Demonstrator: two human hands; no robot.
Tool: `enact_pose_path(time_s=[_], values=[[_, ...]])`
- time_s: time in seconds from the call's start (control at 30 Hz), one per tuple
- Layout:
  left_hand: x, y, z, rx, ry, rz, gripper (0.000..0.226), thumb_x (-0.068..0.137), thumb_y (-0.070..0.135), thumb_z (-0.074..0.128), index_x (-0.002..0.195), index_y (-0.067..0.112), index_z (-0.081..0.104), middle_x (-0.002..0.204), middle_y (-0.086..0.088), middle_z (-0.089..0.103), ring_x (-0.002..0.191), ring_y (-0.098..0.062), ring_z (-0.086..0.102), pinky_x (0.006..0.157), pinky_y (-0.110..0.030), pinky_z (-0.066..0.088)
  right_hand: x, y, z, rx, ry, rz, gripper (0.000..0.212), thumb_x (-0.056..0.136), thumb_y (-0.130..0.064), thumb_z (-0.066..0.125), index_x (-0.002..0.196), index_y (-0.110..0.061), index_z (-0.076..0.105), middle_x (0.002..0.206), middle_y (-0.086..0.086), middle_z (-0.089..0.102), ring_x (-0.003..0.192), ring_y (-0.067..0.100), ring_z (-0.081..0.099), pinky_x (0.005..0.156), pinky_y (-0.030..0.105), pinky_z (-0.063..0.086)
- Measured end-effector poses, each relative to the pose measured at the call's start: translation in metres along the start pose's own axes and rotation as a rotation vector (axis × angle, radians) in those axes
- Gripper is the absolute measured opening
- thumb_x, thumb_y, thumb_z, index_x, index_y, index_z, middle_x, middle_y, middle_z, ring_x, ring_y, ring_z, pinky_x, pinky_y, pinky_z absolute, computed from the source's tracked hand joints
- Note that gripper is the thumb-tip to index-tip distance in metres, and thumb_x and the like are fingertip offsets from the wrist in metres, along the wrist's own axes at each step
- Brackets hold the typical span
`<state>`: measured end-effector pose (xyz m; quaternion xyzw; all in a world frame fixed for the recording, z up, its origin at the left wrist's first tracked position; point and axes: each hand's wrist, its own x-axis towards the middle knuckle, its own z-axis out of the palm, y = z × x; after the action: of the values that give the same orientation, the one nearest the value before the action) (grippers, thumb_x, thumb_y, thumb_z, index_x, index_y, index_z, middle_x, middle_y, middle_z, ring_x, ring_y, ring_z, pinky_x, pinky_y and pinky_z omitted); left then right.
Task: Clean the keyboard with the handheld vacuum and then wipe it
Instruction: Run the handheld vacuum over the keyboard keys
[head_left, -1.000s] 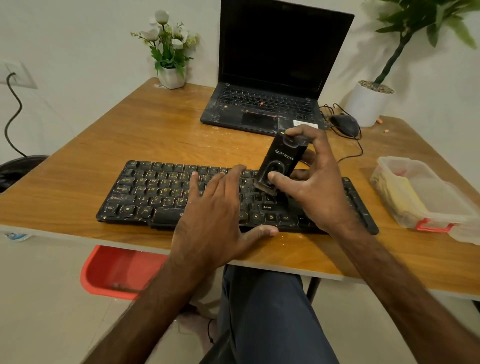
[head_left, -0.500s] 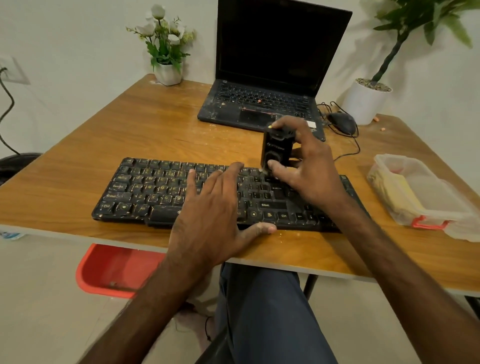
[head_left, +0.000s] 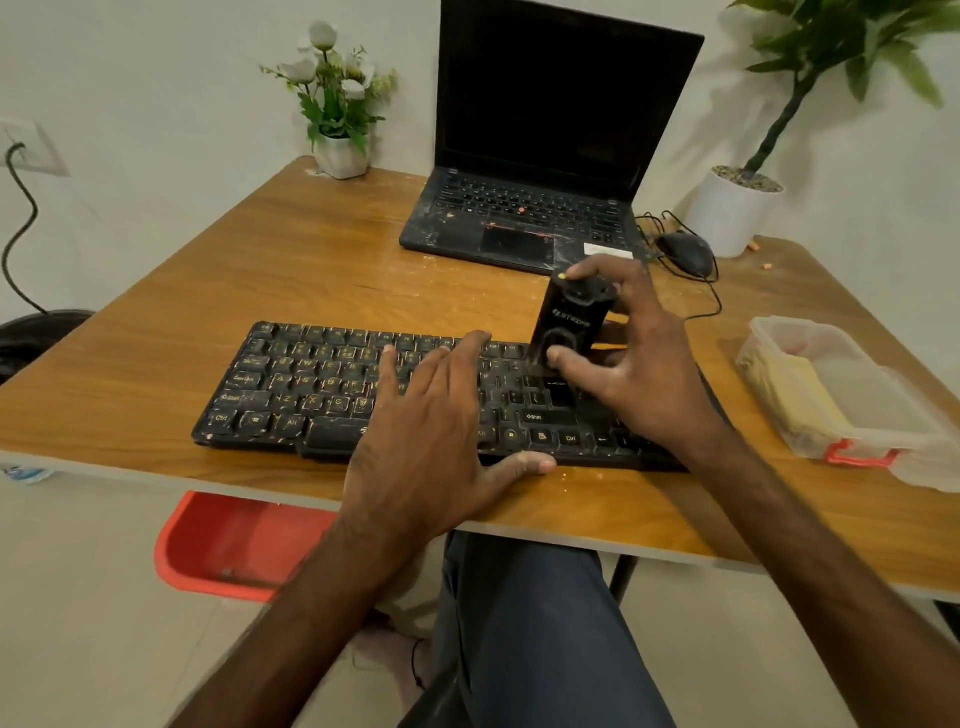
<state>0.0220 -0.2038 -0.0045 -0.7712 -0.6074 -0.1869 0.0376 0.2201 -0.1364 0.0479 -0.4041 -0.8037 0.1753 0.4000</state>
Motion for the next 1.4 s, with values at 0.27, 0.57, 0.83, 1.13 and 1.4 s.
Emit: enact_pose_path(time_s=[0.27, 0.57, 0.83, 1.13, 1.4], values=[[0.000, -0.001, 0.000, 0.007, 0.018, 0.012, 0.114, 0.076, 0.096, 0.023, 0.152, 0.011, 0.011, 0.153, -0.009, 0.043, 0.140, -0.023, 0.044, 0.117, -0.064, 0.025, -0.022, 0.000, -0.012, 0.115, 0.043, 0.070, 0.065, 0.079, -0.009, 0.079, 0.130, -0.024, 0.042, 0.117, -0.021, 0.053, 0.104, 0.007, 0.063, 0.068, 0.033, 0.062], [0.000, -0.001, 0.001, 0.022, 0.010, 0.010, 0.117, 0.075, 0.096, 0.021, 0.152, 0.009, 0.013, 0.154, -0.009, 0.043, 0.141, -0.023, 0.044, 0.118, -0.064, 0.023, -0.026, -0.002, -0.009, 0.415, 0.100, 0.254, 0.065, 0.084, -0.002, 0.073, 0.135, -0.024, 0.038, 0.116, -0.001, 0.064, 0.094, 0.020, 0.071, 0.067, 0.044, 0.061], [0.001, -0.001, 0.002, 0.022, 0.001, 0.014, 0.116, 0.077, 0.096, 0.021, 0.152, 0.009, 0.012, 0.157, -0.009, 0.038, 0.143, -0.023, 0.041, 0.118, -0.064, 0.022, -0.023, -0.002, -0.002, 0.406, 0.022, 0.267, 0.071, 0.082, -0.006, 0.076, 0.135, -0.033, 0.036, 0.124, 0.009, 0.062, 0.094, 0.028, 0.072, 0.067, 0.050, 0.060], [0.001, -0.001, 0.003, 0.003, 0.002, 0.004, 0.114, 0.074, 0.097, 0.019, 0.151, 0.014, 0.007, 0.157, -0.007, 0.038, 0.143, -0.021, 0.040, 0.119, -0.063, 0.020, -0.020, 0.003, -0.001, 0.100, 0.044, 0.411, 0.039, 0.085, -0.034, 0.074, 0.121, -0.027, 0.061, 0.105, -0.011, 0.070, 0.096, 0.004, 0.066, 0.083, 0.034, 0.058], [0.001, 0.000, 0.002, -0.007, 0.010, -0.006, 0.117, 0.073, 0.098, 0.021, 0.152, 0.013, 0.007, 0.157, -0.006, 0.038, 0.144, -0.020, 0.039, 0.120, -0.062, 0.019, 0.000, 0.004, 0.005, -0.014, 0.078, 0.321, 0.030, 0.086, -0.039, 0.071, 0.111, -0.024, 0.066, 0.097, -0.014, 0.069, 0.085, 0.002, 0.066, 0.070, 0.016, 0.052]])
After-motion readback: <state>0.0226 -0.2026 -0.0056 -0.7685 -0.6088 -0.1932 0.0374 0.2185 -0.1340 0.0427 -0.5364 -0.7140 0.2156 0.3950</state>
